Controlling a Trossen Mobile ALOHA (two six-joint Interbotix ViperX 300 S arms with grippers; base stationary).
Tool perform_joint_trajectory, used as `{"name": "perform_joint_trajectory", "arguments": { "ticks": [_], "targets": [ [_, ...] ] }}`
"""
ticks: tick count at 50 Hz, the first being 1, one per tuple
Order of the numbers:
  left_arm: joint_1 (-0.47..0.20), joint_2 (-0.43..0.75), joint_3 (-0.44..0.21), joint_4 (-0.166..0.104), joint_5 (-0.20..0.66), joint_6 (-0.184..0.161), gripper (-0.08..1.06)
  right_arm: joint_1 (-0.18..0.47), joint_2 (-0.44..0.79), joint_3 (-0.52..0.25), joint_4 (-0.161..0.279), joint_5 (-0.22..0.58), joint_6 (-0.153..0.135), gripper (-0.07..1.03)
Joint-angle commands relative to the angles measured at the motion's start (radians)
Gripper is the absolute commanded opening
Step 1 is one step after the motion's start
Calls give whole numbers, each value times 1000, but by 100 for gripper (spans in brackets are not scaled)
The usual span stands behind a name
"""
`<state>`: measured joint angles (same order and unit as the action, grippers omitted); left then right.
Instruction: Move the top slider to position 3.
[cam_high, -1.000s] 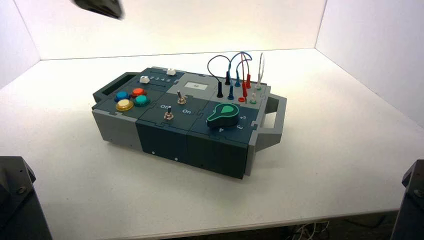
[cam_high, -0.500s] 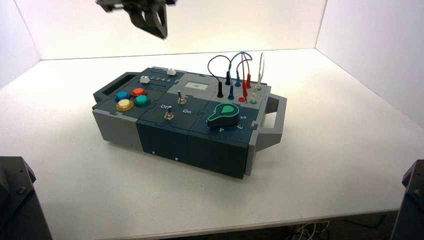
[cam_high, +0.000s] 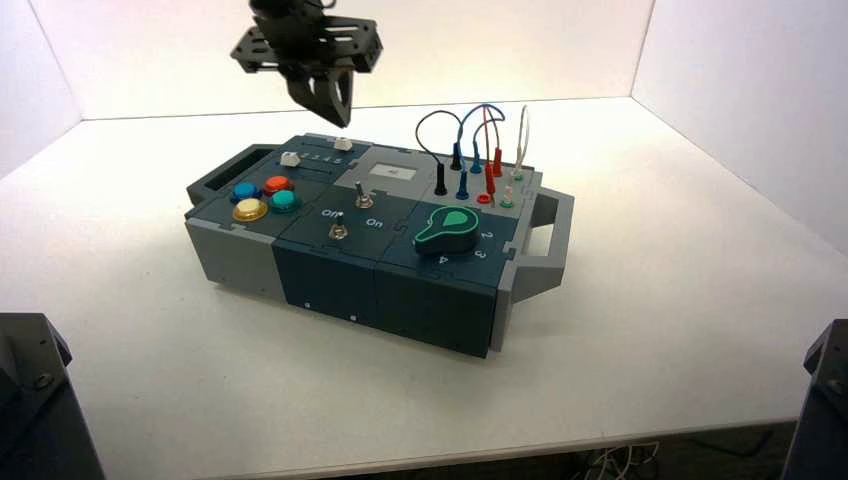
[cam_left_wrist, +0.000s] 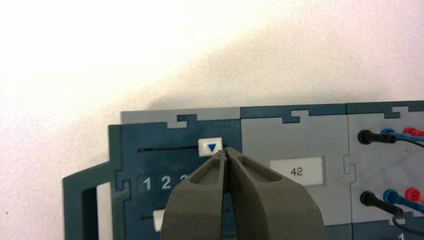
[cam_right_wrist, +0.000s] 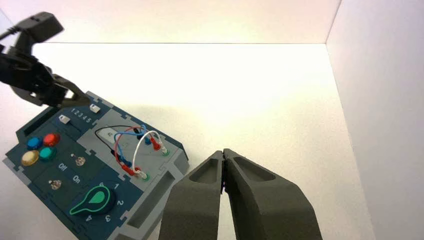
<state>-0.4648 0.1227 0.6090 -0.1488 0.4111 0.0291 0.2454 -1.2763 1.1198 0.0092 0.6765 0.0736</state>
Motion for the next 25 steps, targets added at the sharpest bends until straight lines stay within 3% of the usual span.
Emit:
{"name": "perform_joint_trajectory", "arguments": {
  "ticks": [1,25],
  "targets": [
    [-18,8,-41,2,-6,9,-3,-3,15,-15,-2,-9,2,-2],
    [-21,58,-75,11,-6,17,-3,-3,15,-15,-2,-9,2,-2]
  ]
}}
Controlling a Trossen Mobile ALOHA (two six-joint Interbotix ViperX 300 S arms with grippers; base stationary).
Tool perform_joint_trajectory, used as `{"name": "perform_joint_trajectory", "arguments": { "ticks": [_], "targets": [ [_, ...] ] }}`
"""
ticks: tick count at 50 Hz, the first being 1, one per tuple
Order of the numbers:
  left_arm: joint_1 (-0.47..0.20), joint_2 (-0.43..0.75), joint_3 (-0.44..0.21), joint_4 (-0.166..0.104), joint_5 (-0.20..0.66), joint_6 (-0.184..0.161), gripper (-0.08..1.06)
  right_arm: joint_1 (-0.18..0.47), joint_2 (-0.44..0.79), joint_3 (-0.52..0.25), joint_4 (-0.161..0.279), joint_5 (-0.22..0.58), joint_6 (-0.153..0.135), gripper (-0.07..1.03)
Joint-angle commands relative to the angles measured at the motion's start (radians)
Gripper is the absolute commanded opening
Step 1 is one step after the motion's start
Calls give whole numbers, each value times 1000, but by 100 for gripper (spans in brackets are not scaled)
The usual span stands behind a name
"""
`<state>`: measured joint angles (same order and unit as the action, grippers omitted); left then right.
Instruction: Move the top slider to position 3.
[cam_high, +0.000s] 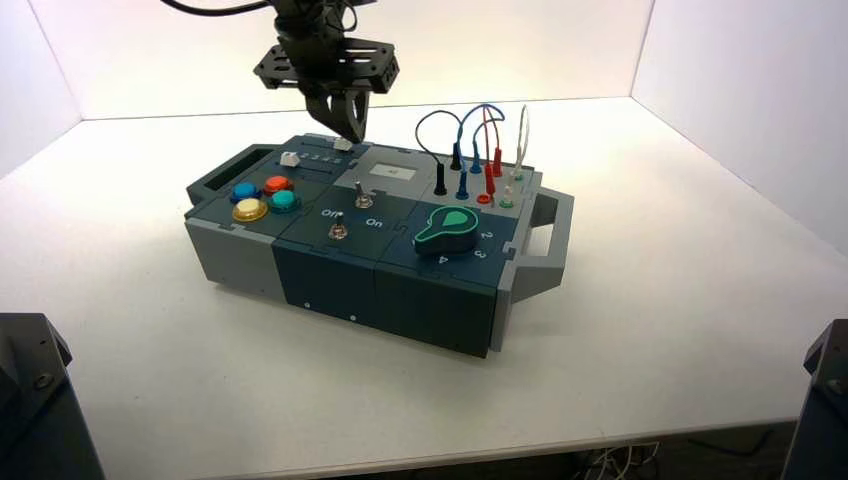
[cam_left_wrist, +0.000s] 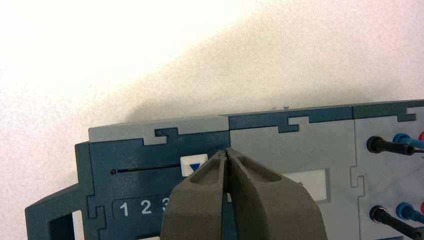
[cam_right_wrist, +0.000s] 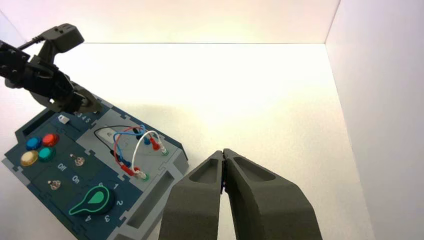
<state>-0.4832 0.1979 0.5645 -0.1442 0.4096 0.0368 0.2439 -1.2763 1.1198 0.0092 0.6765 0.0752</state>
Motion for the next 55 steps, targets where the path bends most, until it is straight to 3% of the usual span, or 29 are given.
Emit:
{"name": "perform_joint_trajectory", "arguments": {
  "ticks": [1,55],
  "targets": [
    [-3,-17,-31,6,-3,9,-3,-2,15,-15,-2,-9,0,-2],
    [23,17,-34,14,14,29,-3,-2,15,-15,-3,-9,0,-2]
  ]
}}
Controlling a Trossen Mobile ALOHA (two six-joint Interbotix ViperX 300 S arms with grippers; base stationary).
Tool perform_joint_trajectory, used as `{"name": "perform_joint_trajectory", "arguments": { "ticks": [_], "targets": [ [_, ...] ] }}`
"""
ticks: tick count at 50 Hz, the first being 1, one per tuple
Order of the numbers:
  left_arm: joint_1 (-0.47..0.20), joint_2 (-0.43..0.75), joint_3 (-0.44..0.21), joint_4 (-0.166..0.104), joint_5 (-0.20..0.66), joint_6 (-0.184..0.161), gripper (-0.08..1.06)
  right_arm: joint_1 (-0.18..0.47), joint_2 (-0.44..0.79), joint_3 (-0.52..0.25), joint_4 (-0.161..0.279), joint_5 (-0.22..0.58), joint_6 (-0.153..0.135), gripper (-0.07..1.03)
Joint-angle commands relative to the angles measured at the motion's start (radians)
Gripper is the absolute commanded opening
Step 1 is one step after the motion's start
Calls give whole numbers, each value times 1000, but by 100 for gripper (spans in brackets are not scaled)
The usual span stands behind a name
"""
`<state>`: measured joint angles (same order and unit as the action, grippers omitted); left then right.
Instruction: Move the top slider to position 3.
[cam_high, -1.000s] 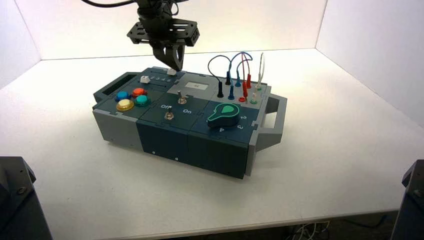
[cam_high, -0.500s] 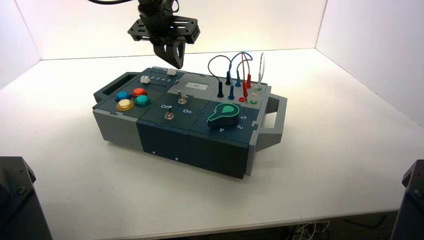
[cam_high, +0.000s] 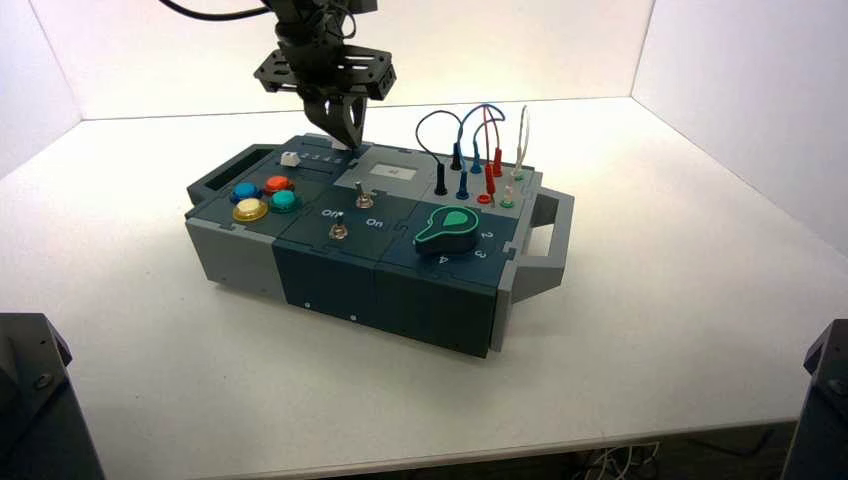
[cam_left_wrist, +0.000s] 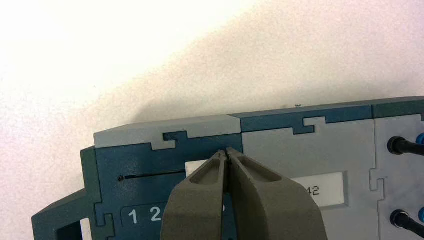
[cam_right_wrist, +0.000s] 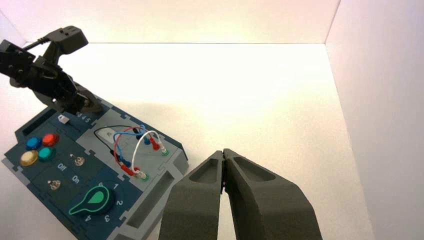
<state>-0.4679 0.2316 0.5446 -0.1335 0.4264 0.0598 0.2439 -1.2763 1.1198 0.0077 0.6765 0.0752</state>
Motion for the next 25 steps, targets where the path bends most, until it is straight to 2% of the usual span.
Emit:
{"name": "perform_joint_trajectory", "arguments": {
  "ticks": [1,25],
  "targets": [
    [9,-17,-15,3,-3,6,-3,-2,15,-15,-2,-9,0,-2],
    [32,-23,-15,5,14,25,-3,-2,15,-15,-2,-9,0,-2]
  ]
}}
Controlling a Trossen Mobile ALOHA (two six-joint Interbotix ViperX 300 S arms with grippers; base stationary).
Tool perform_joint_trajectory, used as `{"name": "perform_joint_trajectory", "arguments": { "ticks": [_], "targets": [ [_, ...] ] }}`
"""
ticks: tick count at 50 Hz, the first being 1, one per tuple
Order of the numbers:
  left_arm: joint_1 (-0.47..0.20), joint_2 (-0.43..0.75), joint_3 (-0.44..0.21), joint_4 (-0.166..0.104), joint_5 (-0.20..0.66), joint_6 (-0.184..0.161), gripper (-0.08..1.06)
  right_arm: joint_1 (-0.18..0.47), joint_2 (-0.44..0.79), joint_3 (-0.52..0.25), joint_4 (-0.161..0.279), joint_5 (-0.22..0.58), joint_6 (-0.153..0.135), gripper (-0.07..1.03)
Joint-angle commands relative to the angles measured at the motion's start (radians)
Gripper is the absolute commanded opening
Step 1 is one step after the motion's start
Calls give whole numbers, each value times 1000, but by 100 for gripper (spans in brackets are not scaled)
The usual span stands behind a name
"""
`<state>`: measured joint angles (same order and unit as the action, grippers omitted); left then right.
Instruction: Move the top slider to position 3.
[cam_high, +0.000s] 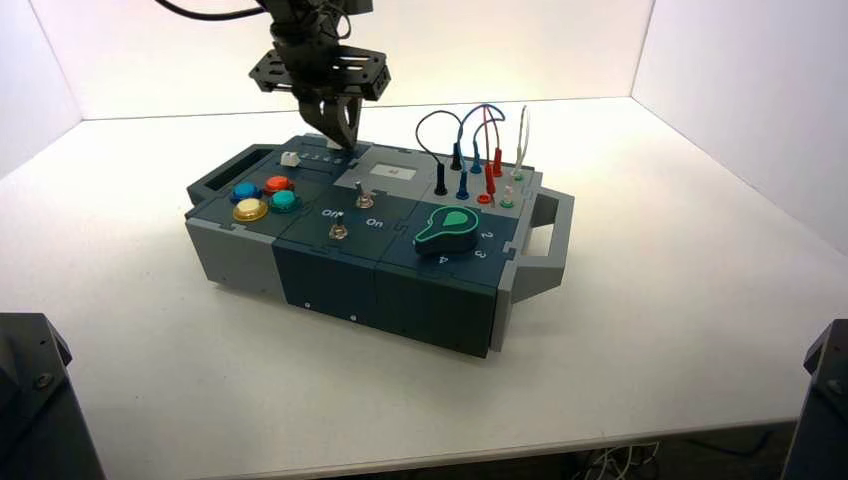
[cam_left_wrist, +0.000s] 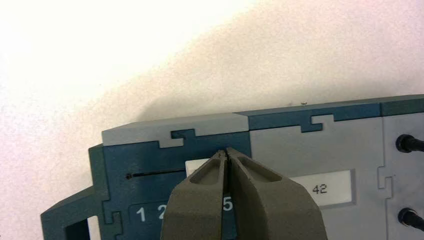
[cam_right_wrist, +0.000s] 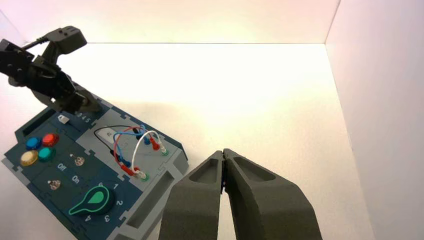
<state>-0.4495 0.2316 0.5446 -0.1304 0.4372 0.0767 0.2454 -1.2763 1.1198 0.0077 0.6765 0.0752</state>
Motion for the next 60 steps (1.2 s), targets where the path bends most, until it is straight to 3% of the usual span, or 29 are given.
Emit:
{"name": "perform_joint_trajectory", "arguments": {
  "ticks": [1,60],
  "targets": [
    [14,-23,-15,2,3,9,-3,-3,15,-15,-2,-9,0,-2],
    [29,-17,-17,2,8,23,-3,-3,15,-14,-2,-11,0,-2]
  ]
}}
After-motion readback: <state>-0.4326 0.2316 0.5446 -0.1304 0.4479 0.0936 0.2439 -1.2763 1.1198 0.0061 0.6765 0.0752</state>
